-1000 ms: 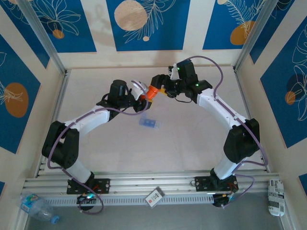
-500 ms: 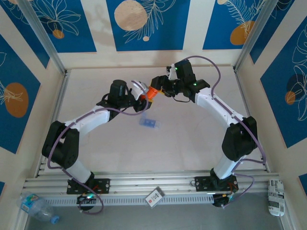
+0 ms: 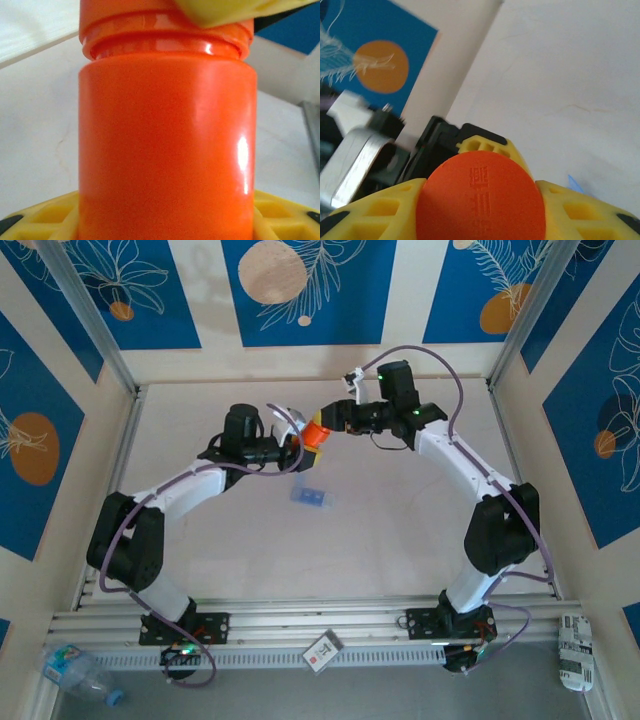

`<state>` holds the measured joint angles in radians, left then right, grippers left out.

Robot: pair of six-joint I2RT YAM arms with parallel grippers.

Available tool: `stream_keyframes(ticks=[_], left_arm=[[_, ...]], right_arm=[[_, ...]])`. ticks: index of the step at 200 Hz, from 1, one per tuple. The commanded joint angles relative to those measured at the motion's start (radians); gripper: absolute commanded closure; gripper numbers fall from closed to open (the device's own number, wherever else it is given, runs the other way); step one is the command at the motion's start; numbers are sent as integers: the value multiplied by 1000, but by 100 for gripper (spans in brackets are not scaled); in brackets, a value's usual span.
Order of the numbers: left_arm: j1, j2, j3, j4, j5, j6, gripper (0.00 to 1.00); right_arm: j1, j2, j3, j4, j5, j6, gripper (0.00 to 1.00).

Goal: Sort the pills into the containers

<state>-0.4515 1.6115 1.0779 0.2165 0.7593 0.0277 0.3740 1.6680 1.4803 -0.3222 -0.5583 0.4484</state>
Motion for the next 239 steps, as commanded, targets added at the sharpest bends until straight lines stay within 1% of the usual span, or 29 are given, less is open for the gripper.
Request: stream_keyframes(ticks=[1,14,28,48,81,86,93,98,104,109,117,143,164,176,187,203,217,239], left_arm=[[10,-3,14,101,219,-109,100],[11,2,15,93,237,-115,100],[13,9,20,84,248,-118,100],[16,22,31,83,256,-127,100],[16,26,34,90,226,-125,100],[16,27,33,90,216,-124,100],[16,25,33,90,203,-123,100],[16,24,33,89,193,-118,100],[17,21,34,83,175,-109,100],[16,17,34,74,158,-99,100],[15,10,32,62,124,-77,100],[16,-20,17,24,-10,10,100],[15,-40,2,11,-109,71,100],[13,-48,-9,12,-164,104,100],[11,-53,-19,11,-205,131,100],[10,-56,-26,8,-235,157,100],[9,-55,-27,-4,-242,174,100],[4,-52,-24,-27,-247,200,100]], right_arm=[[-44,-32,-9,-9,-149,-236,61],[-60,-30,-5,-24,-183,-244,61],[-67,-38,-8,-31,-191,-256,61],[-66,-48,-7,-45,-182,-266,61],[-41,-56,-15,-51,-147,-258,60],[-36,-56,-14,-52,-145,-255,57],[-27,-54,-8,-64,-131,-248,45],[-22,-53,-3,-72,-121,-242,35],[-17,-53,0,-73,-114,-228,29],[-15,-57,-1,-65,-104,-204,25],[-19,-64,-5,-51,-88,-159,23],[-36,-106,-32,5,-34,4,20],[-43,-130,-59,40,45,176,17],[-39,-135,-66,6,140,269,16],[-38,-134,-80,-2,176,343,15],[-35,-129,-103,8,208,420,15],[-21,-123,-105,10,245,439,14],[-3,-109,-89,5,269,447,14]])
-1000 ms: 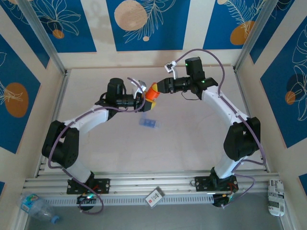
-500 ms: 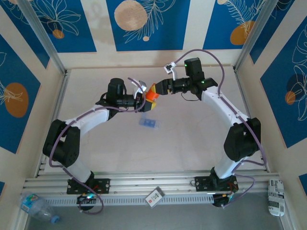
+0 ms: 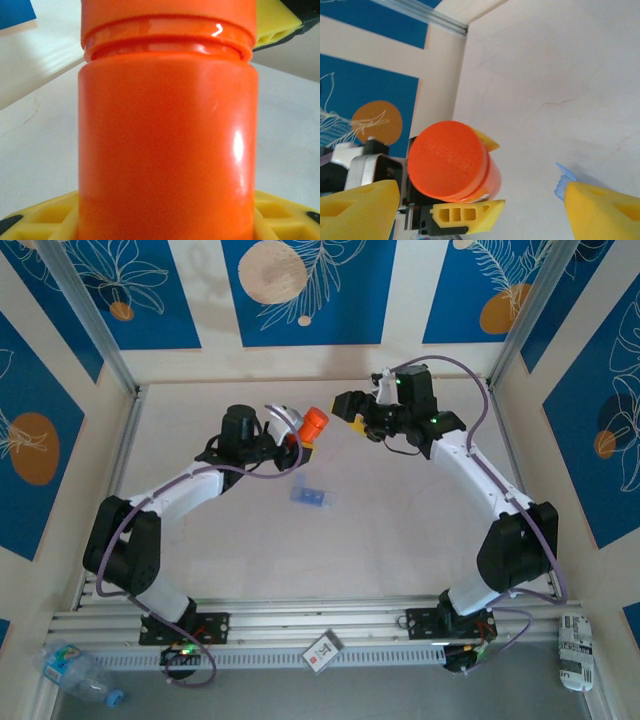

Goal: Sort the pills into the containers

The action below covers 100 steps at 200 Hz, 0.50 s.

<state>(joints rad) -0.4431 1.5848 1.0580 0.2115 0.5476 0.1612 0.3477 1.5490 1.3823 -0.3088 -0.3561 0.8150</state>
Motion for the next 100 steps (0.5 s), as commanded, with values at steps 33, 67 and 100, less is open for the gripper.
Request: stream_keyframes(ticks=[33,67,100], left_arm=[[-16,-17,3,-37,-32,80,100],[-26,-10,6,-43,-31,87,100],[-32,-2,15,-50,-27,91,100]], right_arm=[[47,47,43,-16,72,83,14],[67,71,65,-12,70,84,14],[87,93,88,-15,72,79,15]])
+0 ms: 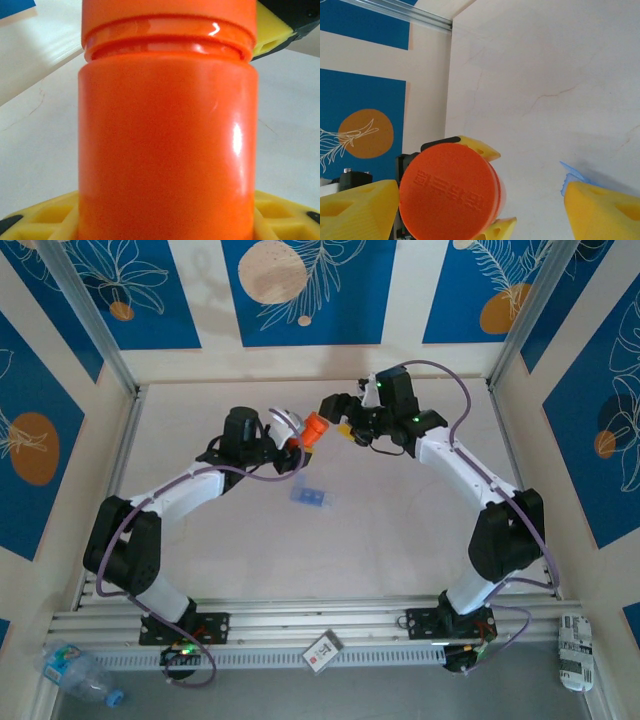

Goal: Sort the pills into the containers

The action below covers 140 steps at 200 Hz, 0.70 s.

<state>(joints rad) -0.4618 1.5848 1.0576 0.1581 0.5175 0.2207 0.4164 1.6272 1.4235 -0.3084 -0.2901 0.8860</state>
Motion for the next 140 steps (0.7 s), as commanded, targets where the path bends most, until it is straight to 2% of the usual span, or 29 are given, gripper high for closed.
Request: stream_keyframes(ticks=[1,26,81,140], left_arm=[[-13,-2,16,3,3,32,100],[-18,2,20,-1,5,32,100],[-22,6,24,1,3,31,100],[-23,9,33,8,3,20,100]], right_arm=[[19,15,48,-16,6,8,15],[31,27,62,-18,3,5,16],[52,39,63,-17,-11,2,29],[66,34,43,-19,-13,-10,37]])
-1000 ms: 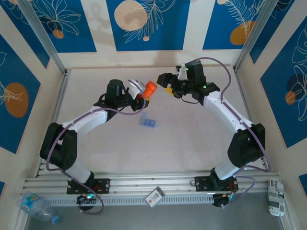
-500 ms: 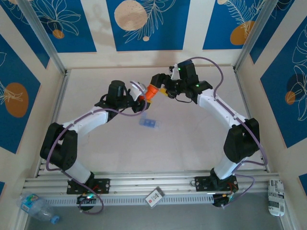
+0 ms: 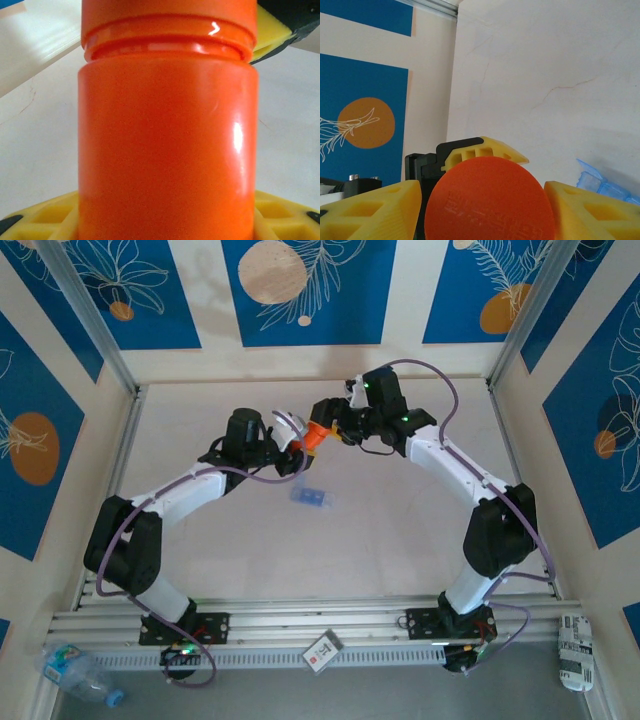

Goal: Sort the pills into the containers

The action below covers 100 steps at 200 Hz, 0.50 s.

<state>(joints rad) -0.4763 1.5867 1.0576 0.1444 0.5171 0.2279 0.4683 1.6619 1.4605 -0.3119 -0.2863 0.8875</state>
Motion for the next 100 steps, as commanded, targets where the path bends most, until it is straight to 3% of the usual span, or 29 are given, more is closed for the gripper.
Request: stream_keyframes(ticks=[1,63,100], left_arm=[[-9,7,32,21,5,13,100],[-8,0,31,37,30,-11,100],[24,-22,40,44,220,-99,100]], right_arm=[[15,-1,6,-15,-16,-12,38],[-3,-15,-8,-14,-29,-77,63],[-69,-39,-18,65,-164,-296,66]])
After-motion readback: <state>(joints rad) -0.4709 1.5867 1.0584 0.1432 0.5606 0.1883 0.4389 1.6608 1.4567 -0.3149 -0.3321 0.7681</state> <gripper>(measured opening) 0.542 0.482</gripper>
